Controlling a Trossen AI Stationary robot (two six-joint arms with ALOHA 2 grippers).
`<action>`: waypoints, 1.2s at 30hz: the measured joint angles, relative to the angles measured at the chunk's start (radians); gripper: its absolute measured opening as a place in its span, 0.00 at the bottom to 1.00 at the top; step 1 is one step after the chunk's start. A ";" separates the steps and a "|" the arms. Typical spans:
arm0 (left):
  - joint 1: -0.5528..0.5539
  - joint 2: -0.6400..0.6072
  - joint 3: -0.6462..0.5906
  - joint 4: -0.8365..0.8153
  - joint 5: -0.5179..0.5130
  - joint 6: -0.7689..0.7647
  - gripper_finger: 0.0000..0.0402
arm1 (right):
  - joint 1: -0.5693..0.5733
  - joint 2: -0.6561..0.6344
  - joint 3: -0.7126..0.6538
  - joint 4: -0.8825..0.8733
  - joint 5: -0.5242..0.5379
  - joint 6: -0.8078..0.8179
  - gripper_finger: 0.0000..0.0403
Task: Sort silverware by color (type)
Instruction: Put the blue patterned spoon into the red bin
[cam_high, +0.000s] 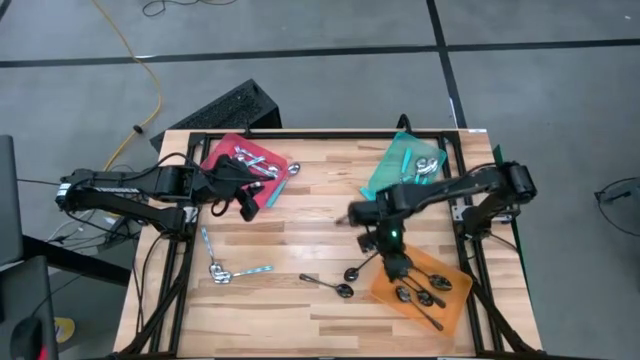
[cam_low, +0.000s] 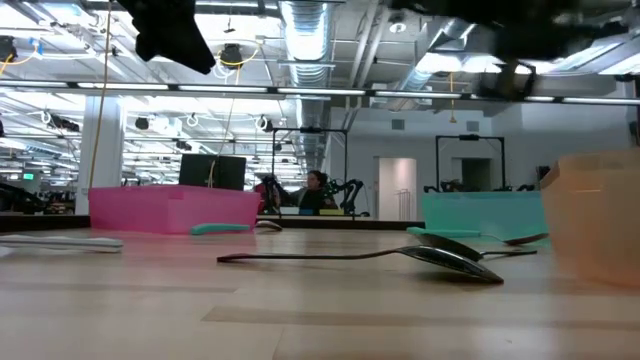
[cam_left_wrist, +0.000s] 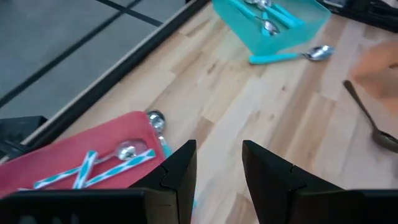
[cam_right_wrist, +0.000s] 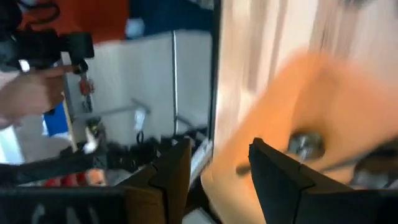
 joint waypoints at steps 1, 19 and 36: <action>0.000 0.000 0.000 0.000 0.011 0.000 0.28 | -0.014 0.000 0.038 0.001 0.007 -0.007 0.46; -0.034 0.000 0.000 0.000 0.056 0.001 0.28 | -0.133 0.000 0.423 0.149 0.916 -0.200 0.46; -0.539 0.019 0.001 -0.076 0.056 -0.305 0.28 | -0.051 -0.013 0.423 0.100 0.918 -0.088 0.46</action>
